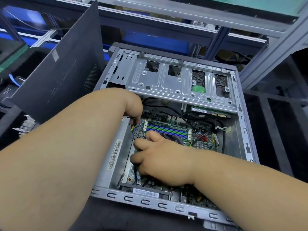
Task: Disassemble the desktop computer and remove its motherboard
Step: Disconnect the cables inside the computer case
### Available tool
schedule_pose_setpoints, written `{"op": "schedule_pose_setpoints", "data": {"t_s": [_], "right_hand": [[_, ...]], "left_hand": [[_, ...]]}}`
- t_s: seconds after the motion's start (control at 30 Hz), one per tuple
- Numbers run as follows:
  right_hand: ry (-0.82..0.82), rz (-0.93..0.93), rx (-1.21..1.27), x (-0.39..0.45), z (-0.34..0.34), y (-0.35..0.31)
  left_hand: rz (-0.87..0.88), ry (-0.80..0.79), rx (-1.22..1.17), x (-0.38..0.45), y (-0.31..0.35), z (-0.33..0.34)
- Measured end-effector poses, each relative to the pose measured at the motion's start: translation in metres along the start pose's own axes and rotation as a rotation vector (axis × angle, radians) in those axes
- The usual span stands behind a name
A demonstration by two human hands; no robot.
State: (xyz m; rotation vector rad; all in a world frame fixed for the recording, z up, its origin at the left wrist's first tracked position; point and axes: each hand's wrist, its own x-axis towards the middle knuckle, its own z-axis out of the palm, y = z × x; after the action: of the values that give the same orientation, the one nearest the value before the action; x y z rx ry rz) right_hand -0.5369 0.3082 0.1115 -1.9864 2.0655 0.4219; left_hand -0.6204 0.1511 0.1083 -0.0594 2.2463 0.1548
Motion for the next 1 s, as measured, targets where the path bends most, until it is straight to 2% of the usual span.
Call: {"op": "schedule_pose_setpoints", "data": {"t_s": [0.3,0.7,1.0], "right_hand": [[-0.005,0.004,0.006,0.002,0.000,-0.002],[-0.056,-0.003,-0.036,0.011,0.005,-0.010],[-0.035,-0.009,-0.017,0.015,0.009,-0.011]], "left_hand": [[0.019,-0.010,0.050,0.000,0.000,0.000],[0.006,-0.042,-0.051,0.010,-0.004,0.003],[0.018,-0.028,-0.014,0.005,-0.003,0.002]]}}
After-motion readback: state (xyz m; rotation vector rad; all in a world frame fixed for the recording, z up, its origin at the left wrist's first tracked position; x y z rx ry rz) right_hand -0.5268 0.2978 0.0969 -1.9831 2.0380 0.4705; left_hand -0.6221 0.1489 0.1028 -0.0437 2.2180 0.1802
